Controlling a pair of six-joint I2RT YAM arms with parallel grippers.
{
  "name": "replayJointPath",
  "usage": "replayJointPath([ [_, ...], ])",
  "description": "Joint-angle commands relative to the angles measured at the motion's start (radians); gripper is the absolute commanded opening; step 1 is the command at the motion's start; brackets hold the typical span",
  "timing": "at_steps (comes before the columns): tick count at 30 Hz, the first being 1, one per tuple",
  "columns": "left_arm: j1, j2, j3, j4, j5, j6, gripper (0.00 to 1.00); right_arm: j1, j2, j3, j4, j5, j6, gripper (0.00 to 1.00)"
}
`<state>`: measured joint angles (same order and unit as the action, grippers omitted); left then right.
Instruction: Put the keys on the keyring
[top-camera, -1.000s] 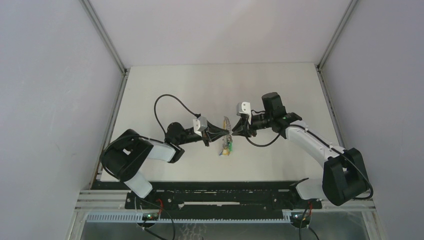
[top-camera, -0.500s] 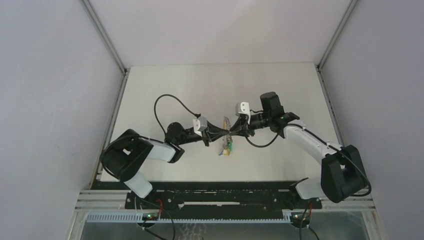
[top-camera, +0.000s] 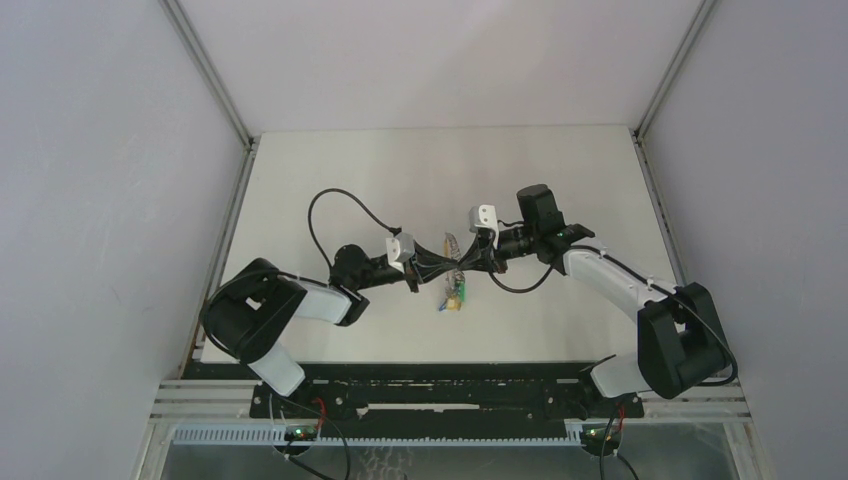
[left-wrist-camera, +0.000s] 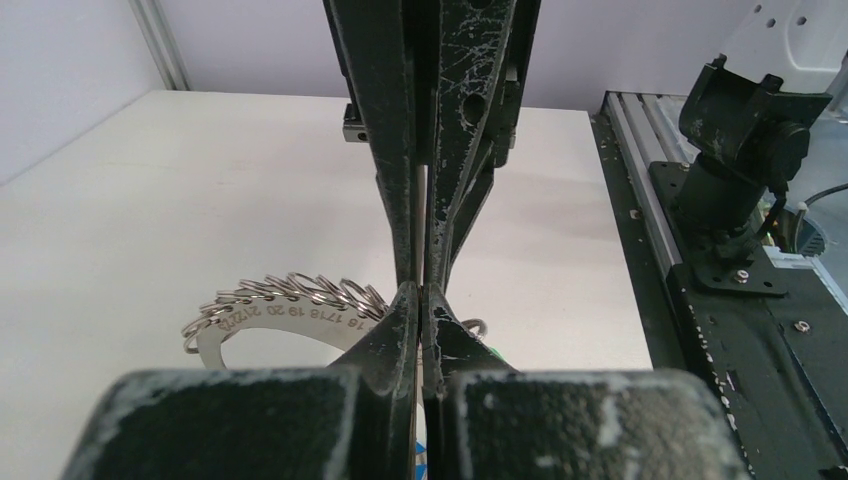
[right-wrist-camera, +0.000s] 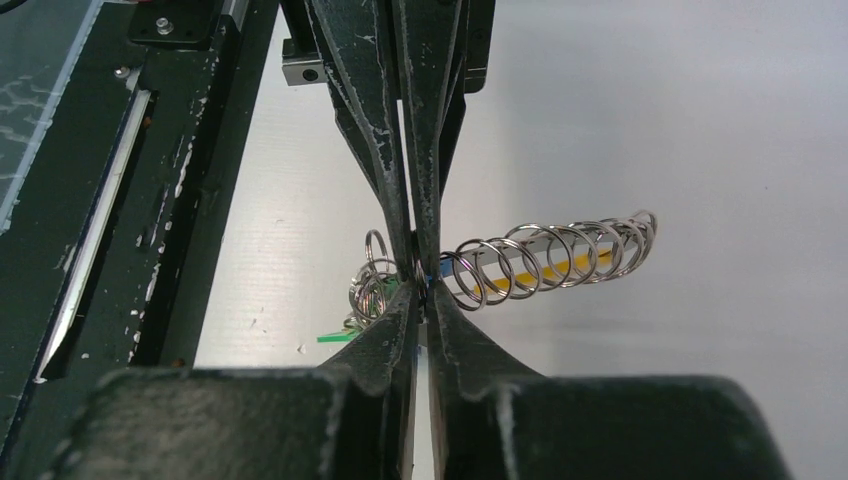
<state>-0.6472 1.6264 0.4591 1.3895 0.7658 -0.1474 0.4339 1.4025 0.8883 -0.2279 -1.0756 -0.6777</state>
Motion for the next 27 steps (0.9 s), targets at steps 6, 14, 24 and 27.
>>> replayJointPath([
  [6, -0.008, -0.036, -0.005, 0.085, -0.039, 0.007, 0.05, 0.001, -0.013, 0.037, -0.082, 0.031, -0.051, 0.00],
  [14, -0.006, 0.009, -0.010, 0.085, -0.053, 0.034, 0.32, 0.032, -0.026, 0.167, -0.368, 0.293, -0.088, 0.00],
  [24, -0.008, 0.056, 0.011, 0.083, 0.010, 0.032, 0.40, 0.137, 0.047, 0.392, -0.667, 0.568, -0.078, 0.00],
  [27, -0.008, 0.066, 0.011, 0.083, 0.006, 0.037, 0.41, 0.174, 0.091, 0.457, -0.731, 0.640, -0.067, 0.00],
])
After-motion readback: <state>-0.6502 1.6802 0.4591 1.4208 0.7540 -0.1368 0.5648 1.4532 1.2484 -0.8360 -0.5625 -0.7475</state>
